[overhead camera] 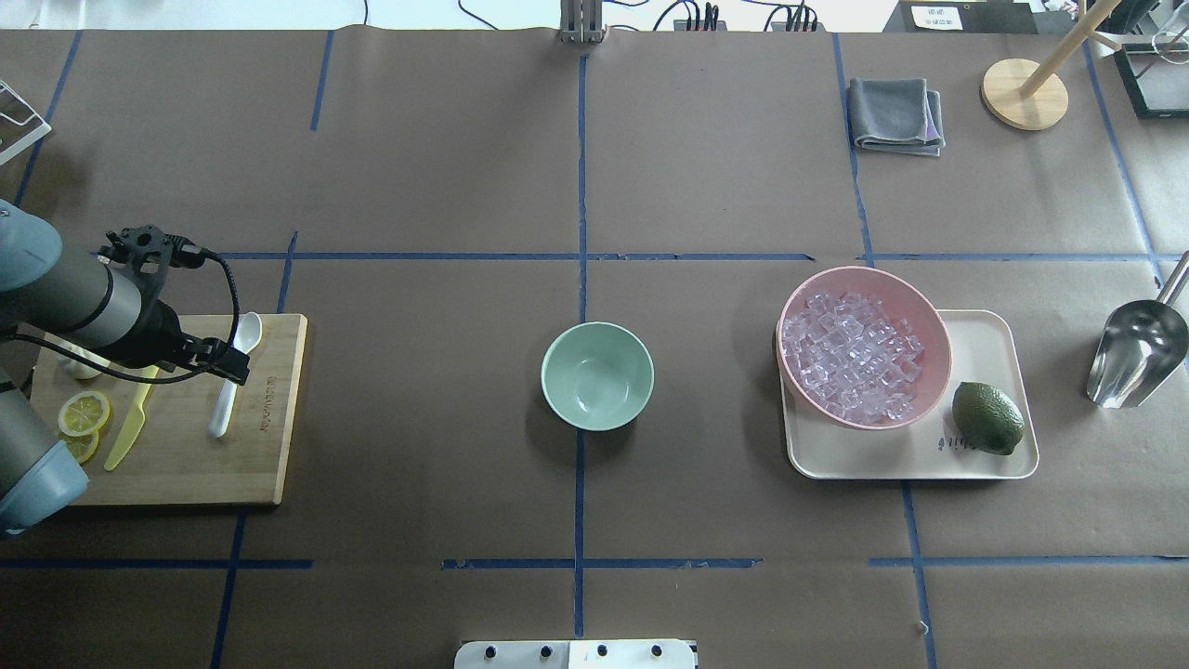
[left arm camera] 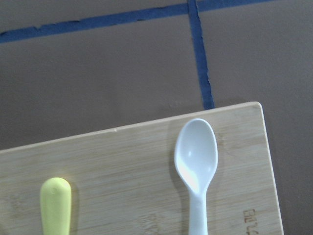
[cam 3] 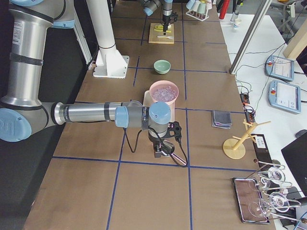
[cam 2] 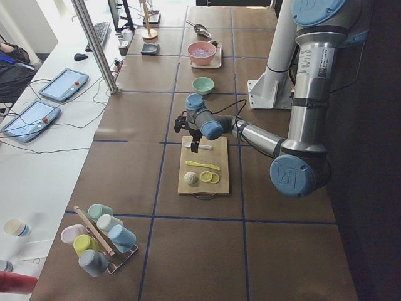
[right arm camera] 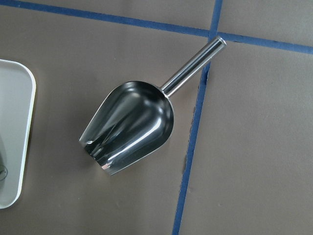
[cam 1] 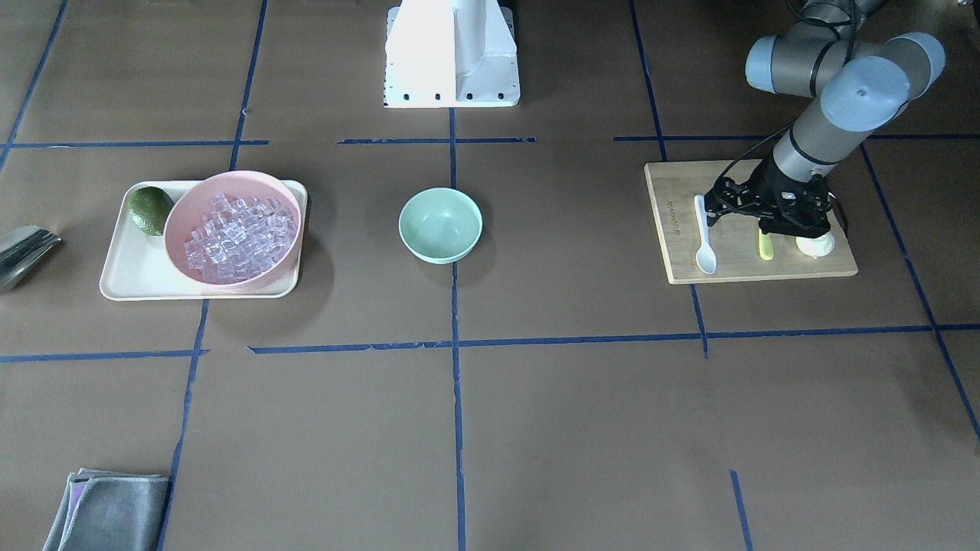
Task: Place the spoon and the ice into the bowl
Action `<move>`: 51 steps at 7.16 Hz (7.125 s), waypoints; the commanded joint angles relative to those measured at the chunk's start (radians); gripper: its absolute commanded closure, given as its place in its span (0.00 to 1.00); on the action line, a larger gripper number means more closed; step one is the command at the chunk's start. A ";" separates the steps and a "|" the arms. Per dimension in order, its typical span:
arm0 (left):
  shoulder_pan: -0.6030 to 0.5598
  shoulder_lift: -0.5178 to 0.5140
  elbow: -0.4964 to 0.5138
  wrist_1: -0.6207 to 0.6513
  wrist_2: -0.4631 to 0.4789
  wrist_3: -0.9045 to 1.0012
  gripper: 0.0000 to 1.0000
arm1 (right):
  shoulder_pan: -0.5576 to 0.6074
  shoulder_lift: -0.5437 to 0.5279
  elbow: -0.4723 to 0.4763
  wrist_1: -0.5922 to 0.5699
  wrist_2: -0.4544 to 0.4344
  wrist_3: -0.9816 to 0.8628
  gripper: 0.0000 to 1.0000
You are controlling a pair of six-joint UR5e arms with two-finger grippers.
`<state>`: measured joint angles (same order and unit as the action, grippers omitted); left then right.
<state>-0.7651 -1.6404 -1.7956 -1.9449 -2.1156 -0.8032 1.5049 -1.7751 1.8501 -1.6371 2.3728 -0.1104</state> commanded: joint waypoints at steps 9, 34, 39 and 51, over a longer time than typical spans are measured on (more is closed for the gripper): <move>0.047 -0.019 0.010 0.006 0.037 0.001 0.39 | 0.000 -0.001 0.000 0.000 -0.001 0.000 0.00; 0.343 -0.723 0.188 0.284 0.131 -0.225 0.00 | 0.000 -0.003 -0.006 -0.001 -0.001 0.000 0.00; 0.134 -0.507 0.051 0.375 -0.044 -0.013 0.00 | -0.011 0.013 0.020 0.023 0.000 0.021 0.00; -0.815 0.257 -0.028 0.314 -0.276 0.708 0.00 | -0.568 0.382 0.190 0.023 -0.156 0.816 0.00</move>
<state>-1.5704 -1.3877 -1.8349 -1.6002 -2.3903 -0.0955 1.0163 -1.4457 2.0403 -1.6166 2.2548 0.6697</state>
